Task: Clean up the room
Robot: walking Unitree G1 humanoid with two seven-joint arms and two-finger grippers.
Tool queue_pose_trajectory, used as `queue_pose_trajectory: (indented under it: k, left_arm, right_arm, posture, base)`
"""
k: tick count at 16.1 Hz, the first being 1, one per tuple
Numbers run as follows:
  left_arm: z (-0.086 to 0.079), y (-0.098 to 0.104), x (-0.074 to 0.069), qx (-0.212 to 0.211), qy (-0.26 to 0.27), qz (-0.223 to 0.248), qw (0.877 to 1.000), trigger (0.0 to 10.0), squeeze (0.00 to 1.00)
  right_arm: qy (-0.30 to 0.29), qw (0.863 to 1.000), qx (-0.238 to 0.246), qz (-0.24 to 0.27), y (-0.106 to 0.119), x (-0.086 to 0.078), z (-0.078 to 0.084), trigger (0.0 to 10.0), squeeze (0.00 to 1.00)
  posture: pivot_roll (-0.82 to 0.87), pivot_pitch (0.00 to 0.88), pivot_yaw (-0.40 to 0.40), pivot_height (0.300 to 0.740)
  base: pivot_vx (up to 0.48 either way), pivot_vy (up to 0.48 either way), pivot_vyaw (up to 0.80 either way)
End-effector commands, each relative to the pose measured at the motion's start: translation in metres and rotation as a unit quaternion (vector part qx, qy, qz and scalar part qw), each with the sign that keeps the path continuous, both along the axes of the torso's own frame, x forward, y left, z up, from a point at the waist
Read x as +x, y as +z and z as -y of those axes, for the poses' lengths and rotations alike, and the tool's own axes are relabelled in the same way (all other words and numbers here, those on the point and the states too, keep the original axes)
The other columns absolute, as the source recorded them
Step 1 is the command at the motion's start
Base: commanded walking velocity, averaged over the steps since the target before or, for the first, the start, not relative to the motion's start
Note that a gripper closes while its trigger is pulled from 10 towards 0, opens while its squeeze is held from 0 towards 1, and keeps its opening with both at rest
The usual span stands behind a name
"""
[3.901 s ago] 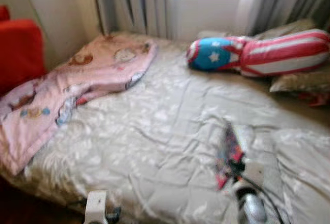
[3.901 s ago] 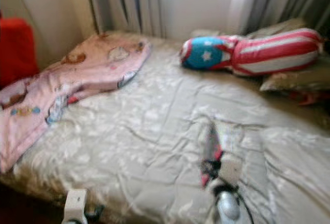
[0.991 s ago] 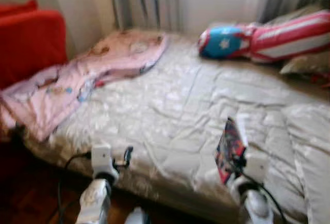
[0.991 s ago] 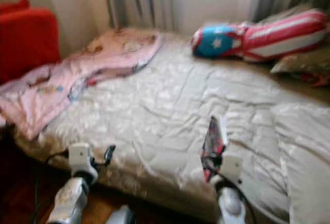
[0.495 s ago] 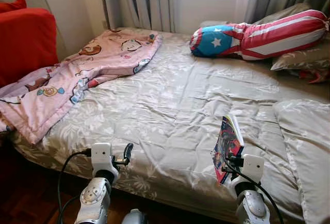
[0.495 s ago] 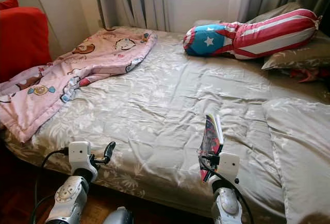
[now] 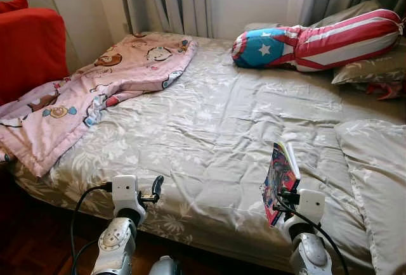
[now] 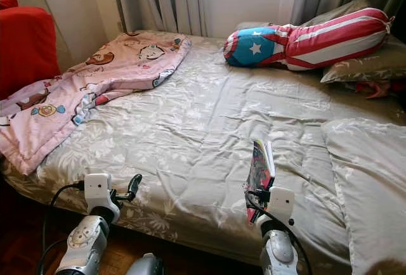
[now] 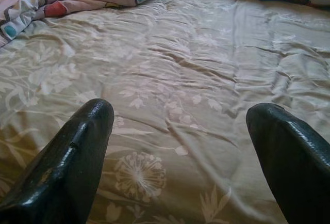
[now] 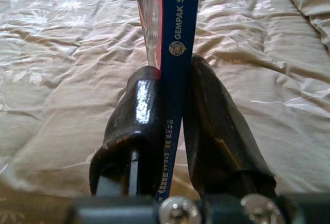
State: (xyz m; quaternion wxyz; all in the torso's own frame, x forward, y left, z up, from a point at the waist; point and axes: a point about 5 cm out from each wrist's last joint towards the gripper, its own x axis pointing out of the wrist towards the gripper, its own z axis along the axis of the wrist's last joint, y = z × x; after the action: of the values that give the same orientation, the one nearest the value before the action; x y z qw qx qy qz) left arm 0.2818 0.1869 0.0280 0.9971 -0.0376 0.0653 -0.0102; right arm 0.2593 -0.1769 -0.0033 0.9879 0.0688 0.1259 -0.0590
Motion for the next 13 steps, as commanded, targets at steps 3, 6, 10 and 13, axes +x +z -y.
queue_pose_trajectory:
  k: [3, 6, 10, 13]
  left_arm:
    - [-0.0023, 0.0034, 0.0013, 0.003, 0.002, 0.004, 1.0, 10.0, 0.0]
    - [-0.0032, 0.004, 0.0011, 0.007, 0.002, 0.006, 1.0, 10.0, 0.0]
    - [-0.0048, 0.0047, 0.0013, 0.009, 0.004, 0.006, 1.0, 10.0, 0.0]
    - [-0.0051, 0.0046, 0.0016, 0.012, 0.003, 0.005, 1.0, 10.0, 0.0]
  right_arm:
    - [-0.004, 1.0, -0.004, 0.027, 0.0087, 0.0061, 0.0006, 10.0, 0.0]
    - [-0.004, 1.0, -0.003, 0.03, 0.0093, 0.0062, 0.0006, 10.0, 0.0]
    - [-0.003, 0.999, 0.0, 0.032, 0.0098, 0.0073, -0.0015, 10.0, 0.0]
    - [-0.002, 0.999, 0.0, 0.034, 0.0102, 0.0073, -0.0022, 10.0, 0.0]
  posture:
    - [-0.03, 0.0, 0.003, 0.634]
    - [-0.03, 0.0, 0.003, 0.634]
    - [-0.03, 0.0, 0.003, 0.634]
    - [-0.03, 0.0, 0.004, 0.634]
  base:
    - [0.0, 0.0, 0.0]
    - [0.0, 0.0, 0.0]
    - [0.0, 0.0, 0.0]
    - [0.0, 0.0, 0.0]
